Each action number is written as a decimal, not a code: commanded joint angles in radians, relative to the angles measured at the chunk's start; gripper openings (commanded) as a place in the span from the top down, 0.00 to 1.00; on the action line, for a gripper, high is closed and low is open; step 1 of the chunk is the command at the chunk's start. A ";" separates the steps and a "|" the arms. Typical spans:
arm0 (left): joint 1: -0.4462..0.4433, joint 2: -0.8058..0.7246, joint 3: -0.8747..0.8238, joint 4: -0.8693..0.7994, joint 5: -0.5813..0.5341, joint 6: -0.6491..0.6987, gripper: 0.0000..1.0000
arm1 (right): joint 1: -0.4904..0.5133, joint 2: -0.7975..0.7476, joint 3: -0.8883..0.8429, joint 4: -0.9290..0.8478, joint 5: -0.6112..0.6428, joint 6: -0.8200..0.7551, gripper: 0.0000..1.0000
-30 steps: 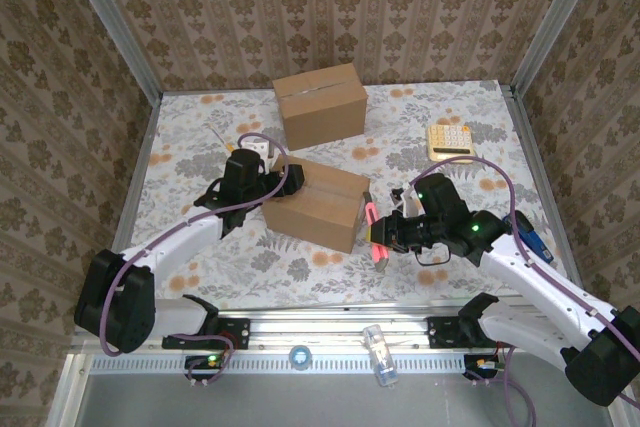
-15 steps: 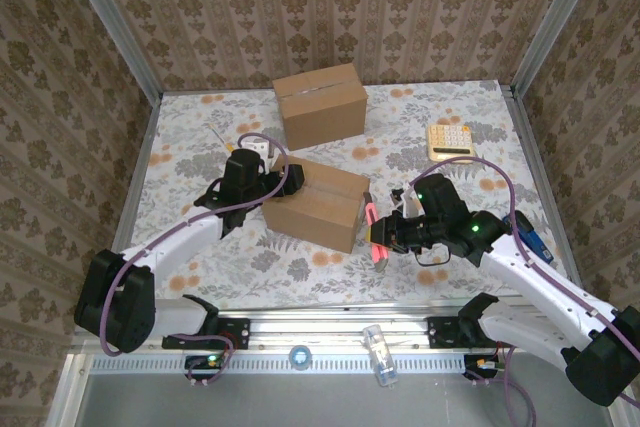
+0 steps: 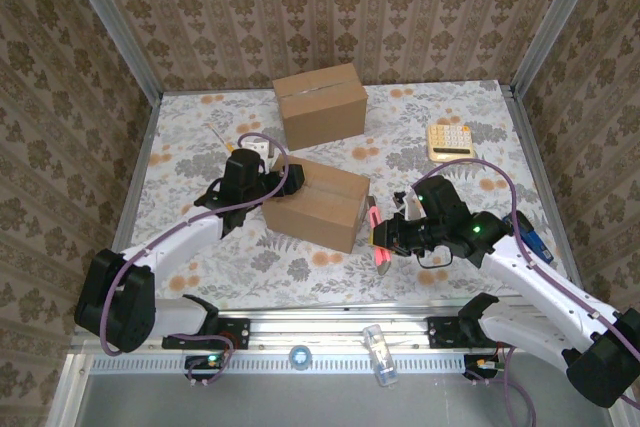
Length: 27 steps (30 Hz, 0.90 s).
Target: Unpack the express box
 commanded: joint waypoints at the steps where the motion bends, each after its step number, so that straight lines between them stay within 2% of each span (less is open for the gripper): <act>1: -0.001 0.076 -0.053 -0.175 -0.034 -0.001 0.12 | 0.011 0.003 0.007 0.004 -0.001 0.011 1.00; 27: -0.001 0.088 -0.061 -0.159 -0.026 -0.004 0.12 | 0.023 -0.022 0.025 0.014 0.007 0.023 1.00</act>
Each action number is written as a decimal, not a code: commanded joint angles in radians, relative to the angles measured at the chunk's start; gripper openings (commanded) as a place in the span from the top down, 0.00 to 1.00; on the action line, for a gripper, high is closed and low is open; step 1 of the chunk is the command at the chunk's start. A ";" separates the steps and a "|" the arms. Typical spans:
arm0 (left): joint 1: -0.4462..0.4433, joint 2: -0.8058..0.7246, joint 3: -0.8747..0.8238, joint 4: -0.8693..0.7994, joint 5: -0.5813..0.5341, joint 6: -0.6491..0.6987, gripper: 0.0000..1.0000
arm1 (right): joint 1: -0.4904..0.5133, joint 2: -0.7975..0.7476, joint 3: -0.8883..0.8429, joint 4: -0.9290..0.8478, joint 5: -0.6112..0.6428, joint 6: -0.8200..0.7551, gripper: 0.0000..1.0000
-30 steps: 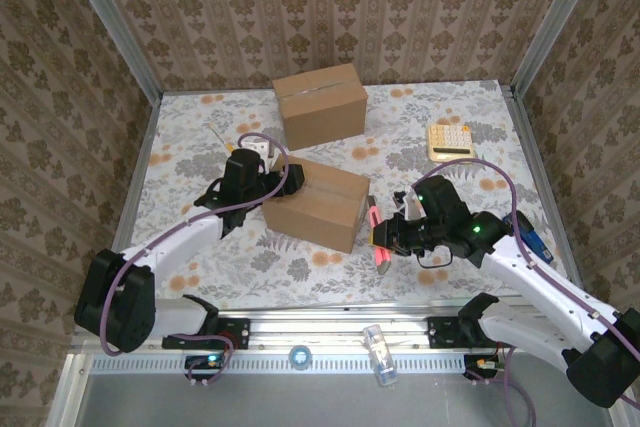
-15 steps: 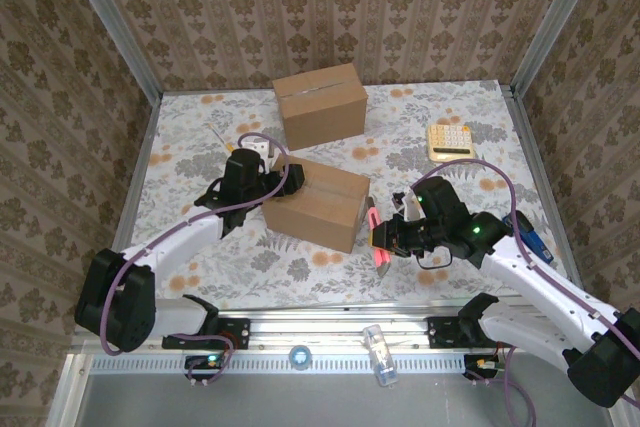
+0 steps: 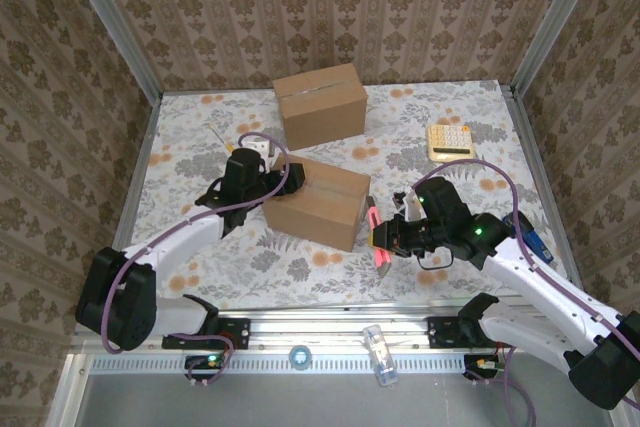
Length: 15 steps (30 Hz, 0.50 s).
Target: Unpack the express box
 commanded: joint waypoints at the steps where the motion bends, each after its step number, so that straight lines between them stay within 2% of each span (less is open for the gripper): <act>1: 0.000 0.076 -0.061 -0.178 -0.026 -0.003 0.12 | 0.009 -0.003 0.026 0.013 0.008 0.019 1.00; 15: -0.001 0.078 -0.061 -0.177 -0.023 -0.002 0.12 | 0.016 0.026 0.025 0.064 0.014 0.022 1.00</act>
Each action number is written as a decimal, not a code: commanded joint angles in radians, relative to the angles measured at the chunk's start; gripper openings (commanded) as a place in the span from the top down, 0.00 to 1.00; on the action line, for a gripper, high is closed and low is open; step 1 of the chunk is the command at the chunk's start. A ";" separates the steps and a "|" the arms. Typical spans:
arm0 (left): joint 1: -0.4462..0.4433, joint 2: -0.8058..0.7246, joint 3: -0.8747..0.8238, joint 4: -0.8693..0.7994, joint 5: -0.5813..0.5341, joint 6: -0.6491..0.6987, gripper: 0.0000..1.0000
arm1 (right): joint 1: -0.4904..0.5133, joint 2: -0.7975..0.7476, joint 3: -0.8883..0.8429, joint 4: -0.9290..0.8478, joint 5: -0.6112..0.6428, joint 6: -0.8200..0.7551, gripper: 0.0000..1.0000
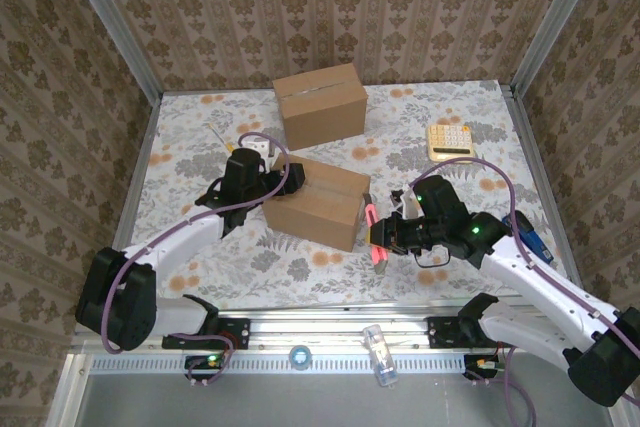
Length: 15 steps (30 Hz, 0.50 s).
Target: Unpack the express box
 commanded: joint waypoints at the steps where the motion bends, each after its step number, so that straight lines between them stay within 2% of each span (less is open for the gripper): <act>1: -0.001 0.077 -0.061 -0.178 -0.025 -0.002 0.12 | 0.009 0.006 0.025 0.014 0.016 0.009 1.00; 8: -0.002 0.079 -0.062 -0.178 -0.026 -0.001 0.12 | 0.010 -0.012 0.043 -0.062 0.055 -0.002 1.00; 15: -0.001 0.079 -0.063 -0.176 -0.024 -0.001 0.12 | 0.011 0.001 0.051 -0.048 0.049 -0.003 1.00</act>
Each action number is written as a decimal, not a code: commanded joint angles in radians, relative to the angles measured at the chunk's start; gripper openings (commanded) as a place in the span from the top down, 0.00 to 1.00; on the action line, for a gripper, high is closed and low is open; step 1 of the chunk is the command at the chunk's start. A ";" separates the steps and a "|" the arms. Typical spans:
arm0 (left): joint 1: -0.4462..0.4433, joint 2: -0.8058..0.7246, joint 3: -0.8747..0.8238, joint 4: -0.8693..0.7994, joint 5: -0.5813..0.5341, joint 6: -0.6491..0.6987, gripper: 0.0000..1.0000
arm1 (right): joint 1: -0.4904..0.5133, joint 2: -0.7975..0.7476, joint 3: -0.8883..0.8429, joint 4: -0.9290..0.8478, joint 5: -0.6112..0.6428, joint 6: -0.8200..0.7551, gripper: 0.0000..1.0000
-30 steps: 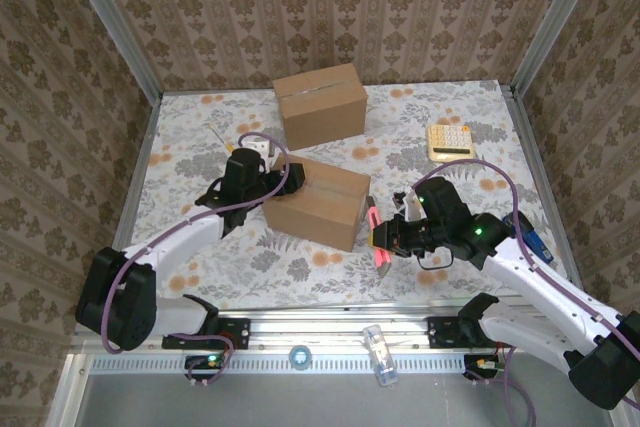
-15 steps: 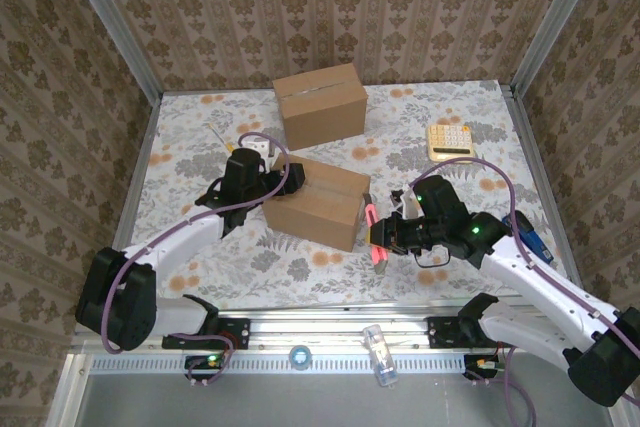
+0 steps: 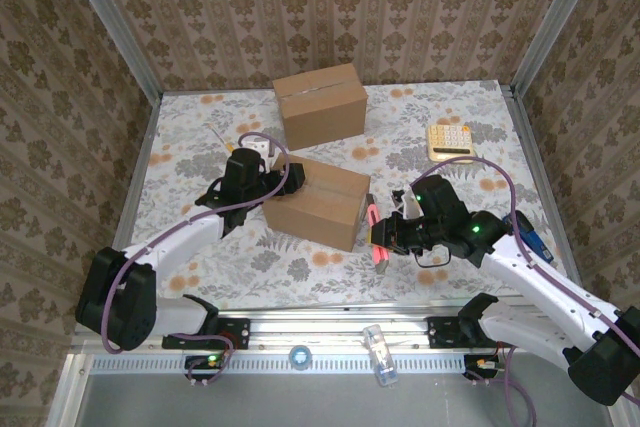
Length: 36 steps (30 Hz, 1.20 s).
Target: Unpack the express box
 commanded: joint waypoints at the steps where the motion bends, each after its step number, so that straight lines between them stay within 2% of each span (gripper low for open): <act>1: -0.002 0.078 -0.063 -0.176 -0.025 -0.001 0.12 | 0.006 0.003 0.031 -0.002 0.013 -0.002 1.00; 24: -0.002 0.111 -0.056 -0.160 -0.009 -0.008 0.12 | 0.046 0.029 0.028 0.061 -0.005 0.023 1.00; 36: -0.002 0.147 -0.037 -0.224 -0.018 -0.021 0.13 | 0.102 0.012 -0.031 0.120 0.003 0.087 1.00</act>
